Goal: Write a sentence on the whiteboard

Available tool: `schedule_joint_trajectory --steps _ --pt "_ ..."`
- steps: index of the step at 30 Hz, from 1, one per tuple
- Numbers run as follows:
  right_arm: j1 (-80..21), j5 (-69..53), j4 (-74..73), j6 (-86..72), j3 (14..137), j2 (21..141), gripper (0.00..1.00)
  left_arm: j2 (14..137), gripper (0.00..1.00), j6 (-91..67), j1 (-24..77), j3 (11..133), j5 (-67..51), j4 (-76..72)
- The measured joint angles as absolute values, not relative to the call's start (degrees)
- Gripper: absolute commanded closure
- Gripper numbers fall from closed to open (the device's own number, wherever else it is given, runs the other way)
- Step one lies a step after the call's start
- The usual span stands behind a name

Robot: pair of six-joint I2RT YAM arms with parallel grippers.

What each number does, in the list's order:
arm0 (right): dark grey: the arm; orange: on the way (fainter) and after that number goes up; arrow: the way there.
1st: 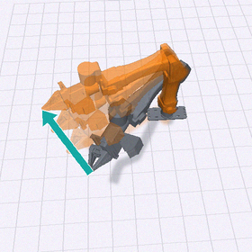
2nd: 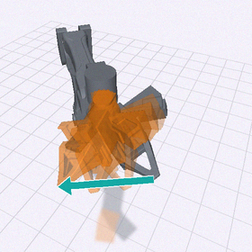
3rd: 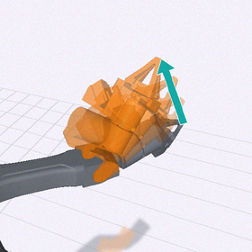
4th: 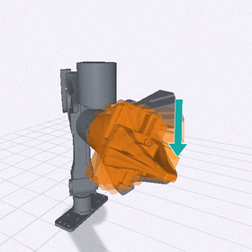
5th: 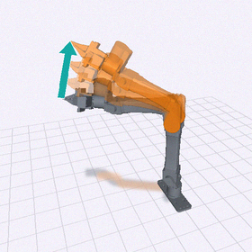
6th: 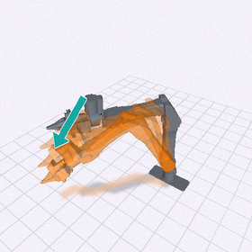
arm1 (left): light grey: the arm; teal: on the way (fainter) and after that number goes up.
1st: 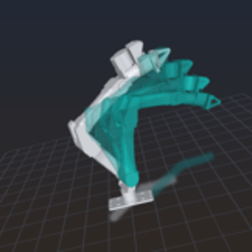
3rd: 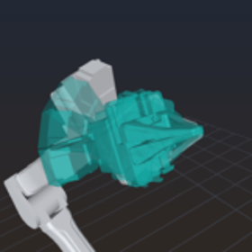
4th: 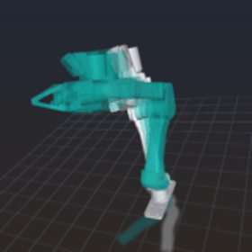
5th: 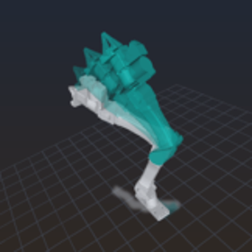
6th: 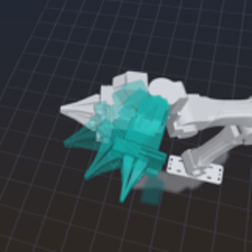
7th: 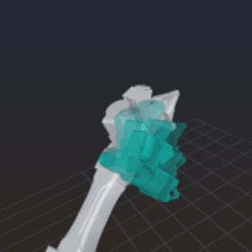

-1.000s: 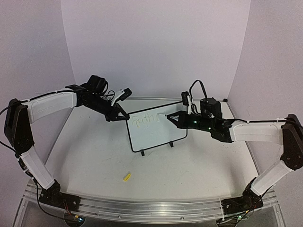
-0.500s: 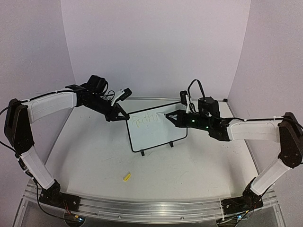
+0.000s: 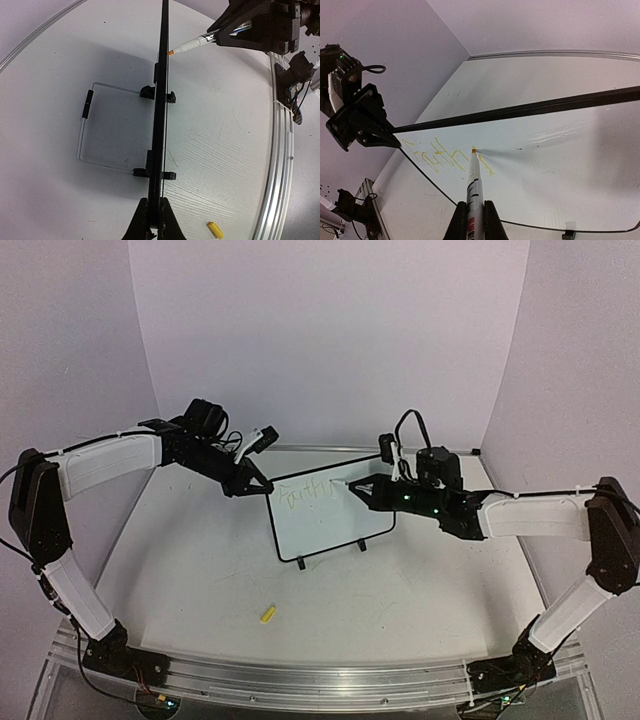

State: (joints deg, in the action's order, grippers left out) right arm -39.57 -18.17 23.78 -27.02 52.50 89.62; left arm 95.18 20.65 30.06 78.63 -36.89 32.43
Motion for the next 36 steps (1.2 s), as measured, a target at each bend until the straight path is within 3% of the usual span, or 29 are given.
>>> schedule_joint_trajectory --steps 36 --pt "-39.59 -15.73 24.32 -27.86 50.49 89.19 1.00 95.20 1.00 20.53 30.06 78.63 -36.86 32.44"
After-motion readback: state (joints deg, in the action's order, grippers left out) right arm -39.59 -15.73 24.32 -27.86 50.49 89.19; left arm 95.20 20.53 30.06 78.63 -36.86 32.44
